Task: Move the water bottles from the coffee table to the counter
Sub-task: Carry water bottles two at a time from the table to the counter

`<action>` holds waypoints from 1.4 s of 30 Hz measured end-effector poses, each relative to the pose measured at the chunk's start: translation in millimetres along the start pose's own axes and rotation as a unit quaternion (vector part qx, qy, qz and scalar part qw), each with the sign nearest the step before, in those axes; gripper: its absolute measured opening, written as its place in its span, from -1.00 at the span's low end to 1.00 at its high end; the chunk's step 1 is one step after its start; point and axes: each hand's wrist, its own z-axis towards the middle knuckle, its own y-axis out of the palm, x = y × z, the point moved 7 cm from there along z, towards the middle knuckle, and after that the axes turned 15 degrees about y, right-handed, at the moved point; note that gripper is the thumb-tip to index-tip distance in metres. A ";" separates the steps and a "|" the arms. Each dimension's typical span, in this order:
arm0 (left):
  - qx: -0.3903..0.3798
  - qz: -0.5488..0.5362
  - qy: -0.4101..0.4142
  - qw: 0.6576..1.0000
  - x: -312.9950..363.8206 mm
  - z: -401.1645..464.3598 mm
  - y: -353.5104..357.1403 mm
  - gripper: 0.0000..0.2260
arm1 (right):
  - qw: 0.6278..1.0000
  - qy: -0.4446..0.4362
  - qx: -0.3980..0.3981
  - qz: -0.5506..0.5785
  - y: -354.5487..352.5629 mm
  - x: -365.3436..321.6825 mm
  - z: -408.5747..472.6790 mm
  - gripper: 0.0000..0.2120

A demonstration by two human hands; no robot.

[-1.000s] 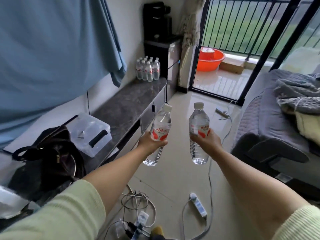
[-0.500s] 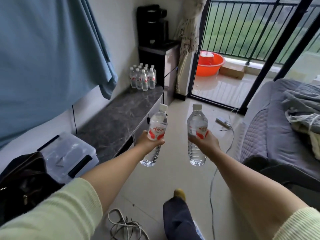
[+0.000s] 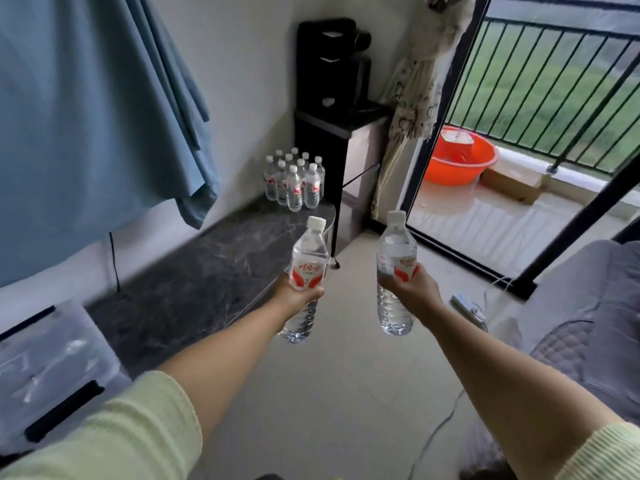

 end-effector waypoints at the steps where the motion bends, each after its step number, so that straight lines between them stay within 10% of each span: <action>1: -0.001 0.001 -0.001 1.000 0.7 11.3 4.3 -0.77 | 1.000 -0.001 -0.007 0.007 1.0 -6.7 14.1 -0.55; 42: 0.185 0.014 -0.269 0.945 -197.6 528.7 -186.6 -0.52 | 0.968 0.185 -0.164 -0.051 379.0 -231.8 477.5 -0.52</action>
